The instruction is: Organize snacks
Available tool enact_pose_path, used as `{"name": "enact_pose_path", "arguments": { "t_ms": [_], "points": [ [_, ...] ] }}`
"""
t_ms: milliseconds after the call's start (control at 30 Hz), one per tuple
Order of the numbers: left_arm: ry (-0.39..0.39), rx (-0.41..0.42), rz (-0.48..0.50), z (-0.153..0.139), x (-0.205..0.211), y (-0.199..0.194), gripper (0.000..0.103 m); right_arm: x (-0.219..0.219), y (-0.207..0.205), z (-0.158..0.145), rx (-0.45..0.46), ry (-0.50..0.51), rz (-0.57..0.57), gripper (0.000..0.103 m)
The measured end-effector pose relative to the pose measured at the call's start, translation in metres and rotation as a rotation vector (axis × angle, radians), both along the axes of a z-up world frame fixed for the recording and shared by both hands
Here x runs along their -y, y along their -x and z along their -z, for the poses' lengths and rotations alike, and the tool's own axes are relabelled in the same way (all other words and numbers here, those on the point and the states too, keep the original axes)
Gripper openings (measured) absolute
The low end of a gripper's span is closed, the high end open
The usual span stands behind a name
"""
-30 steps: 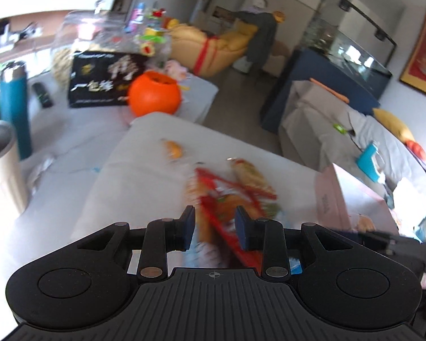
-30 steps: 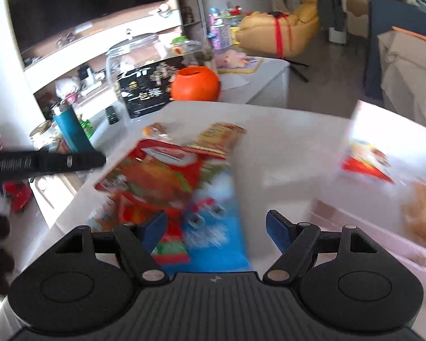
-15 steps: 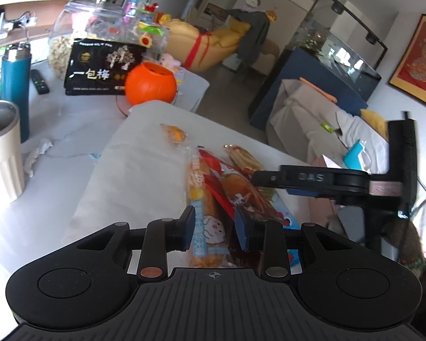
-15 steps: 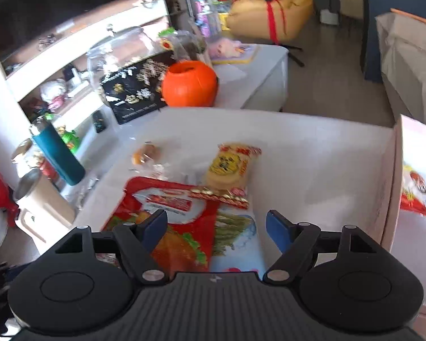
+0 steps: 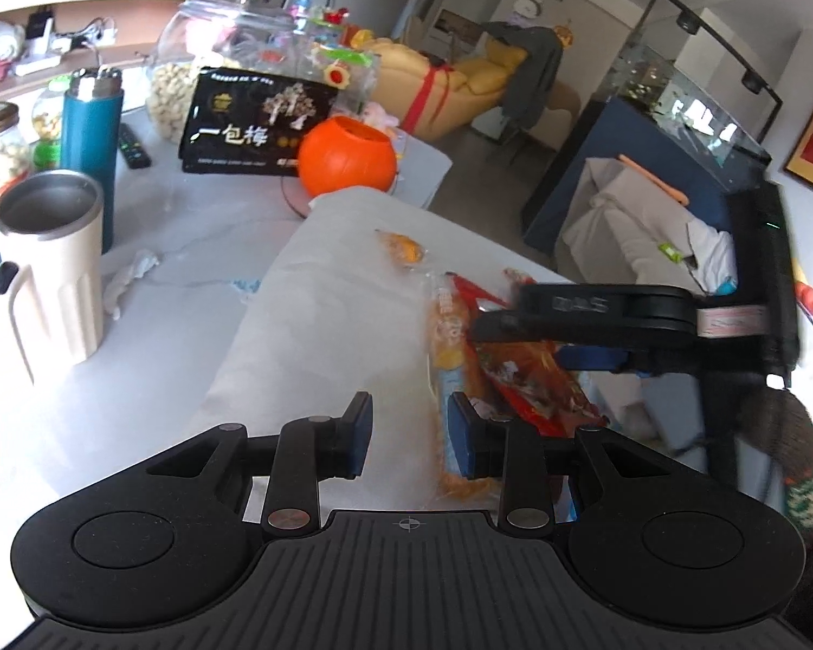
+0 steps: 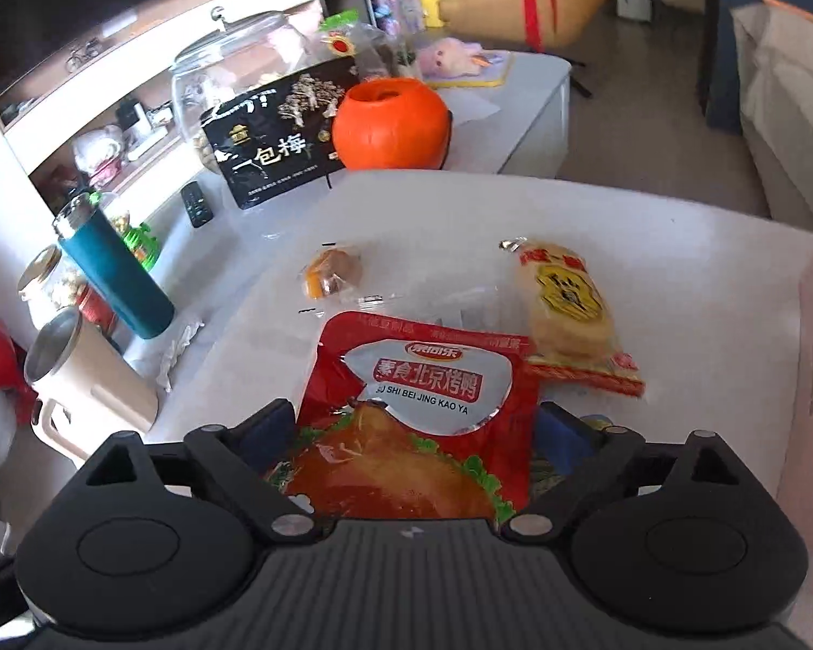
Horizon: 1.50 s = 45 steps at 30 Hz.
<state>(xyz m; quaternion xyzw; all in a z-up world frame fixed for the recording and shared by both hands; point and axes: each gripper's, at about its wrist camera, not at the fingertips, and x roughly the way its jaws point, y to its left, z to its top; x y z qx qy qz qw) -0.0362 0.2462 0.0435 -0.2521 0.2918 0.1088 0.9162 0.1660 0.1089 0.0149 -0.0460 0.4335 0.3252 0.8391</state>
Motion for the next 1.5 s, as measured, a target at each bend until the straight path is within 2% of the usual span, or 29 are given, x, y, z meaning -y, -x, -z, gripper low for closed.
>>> {"name": "enact_pose_path", "arguments": {
  "t_ms": [33, 67, 133, 233, 267, 300, 367, 467, 533, 567, 633, 700, 733, 800, 900, 1000, 1100, 1133, 1200, 1300, 1333, 1400, 1500],
  "points": [
    [0.006, -0.001, 0.001, 0.001, 0.000, 0.000, 0.034, 0.007, 0.001, -0.002, -0.004, -0.009, 0.003, 0.082],
    [0.013, -0.001, 0.005, 0.001, 0.001, 0.000, 0.034, 0.016, 0.003, -0.005, -0.004, -0.020, -0.001, 0.070],
    [0.017, 0.007, 0.023, 0.001, 0.005, 0.000, 0.034, 0.036, 0.009, -0.010, -0.025, -0.043, -0.041, 0.063],
    [0.020, 0.019, 0.072, -0.002, 0.016, -0.003, 0.034, 0.071, 0.026, -0.015, -0.012, -0.050, -0.085, 0.037],
    [0.022, 0.020, 0.092, -0.002, 0.020, -0.004, 0.034, 0.083, 0.031, -0.014, -0.018, -0.036, -0.086, 0.019],
    [0.026, 0.019, 0.116, -0.002, 0.025, -0.007, 0.034, 0.095, 0.037, -0.012, -0.037, -0.023, -0.098, 0.010],
    [0.028, 0.013, 0.168, -0.001, 0.037, -0.014, 0.034, 0.118, 0.046, -0.005, -0.055, -0.017, -0.096, 0.010],
    [0.010, -0.008, 0.200, 0.005, 0.054, -0.027, 0.034, 0.144, 0.058, 0.001, -0.031, 0.014, -0.066, 0.010],
    [0.013, -0.021, 0.230, 0.009, 0.065, -0.034, 0.033, 0.157, 0.060, -0.001, -0.030, -0.007, -0.037, 0.011],
    [0.007, -0.028, 0.255, 0.011, 0.072, -0.037, 0.033, 0.163, 0.059, -0.003, -0.039, -0.032, -0.025, 0.015],
    [-0.006, -0.039, 0.323, 0.012, 0.086, -0.039, 0.032, 0.169, 0.057, -0.011, -0.049, -0.089, -0.004, 0.032],
    [0.009, -0.047, 0.372, 0.015, 0.093, -0.040, 0.031, 0.167, 0.054, -0.018, -0.023, -0.123, 0.018, 0.068],
    [0.003, -0.051, 0.375, 0.015, 0.095, -0.039, 0.031, 0.164, 0.053, -0.021, -0.005, -0.133, 0.036, 0.073],
    [-0.012, -0.056, 0.360, 0.014, 0.093, -0.035, 0.031, 0.150, 0.050, -0.027, 0.015, -0.144, 0.055, 0.075],
    [-0.017, -0.058, 0.318, 0.010, 0.079, -0.023, 0.031, 0.114, 0.040, -0.030, 0.013, -0.151, -0.016, 0.081],
    [-0.023, -0.060, 0.274, 0.006, 0.063, -0.008, 0.031, 0.076, 0.036, -0.025, 0.060, -0.091, -0.119, 0.082],
    [-0.015, -0.067, 0.238, 0.006, 0.050, 0.002, 0.031, 0.040, 0.035, -0.012, 0.145, 0.031, -0.208, 0.082],
    [-0.009, -0.072, 0.228, 0.008, 0.046, 0.005, 0.031, 0.032, 0.033, -0.005, 0.147, 0.060, -0.225, 0.084],
    [0.003, -0.078, 0.217, 0.010, 0.042, 0.006, 0.031, 0.029, 0.031, 0.003, 0.158, 0.062, -0.236, 0.090],
    [0.029, -0.084, 0.226, 0.014, 0.039, 0.005, 0.031, 0.041, 0.032, 0.000, 0.115, 0.038, -0.220, 0.089],
    [0.038, -0.083, 0.236, 0.015, 0.041, 0.004, 0.031, 0.048, 0.034, -0.002, 0.097, 0.024, -0.216, 0.086],
    [0.052, -0.080, 0.263, 0.016, 0.047, 0.002, 0.031, 0.066, 0.043, -0.007, 0.095, 0.015, -0.229, 0.070],
    [0.057, -0.090, 0.311, 0.019, 0.062, -0.004, 0.031, 0.100, 0.060, -0.011, 0.101, 0.015, -0.197, 0.054]
  ]
}}
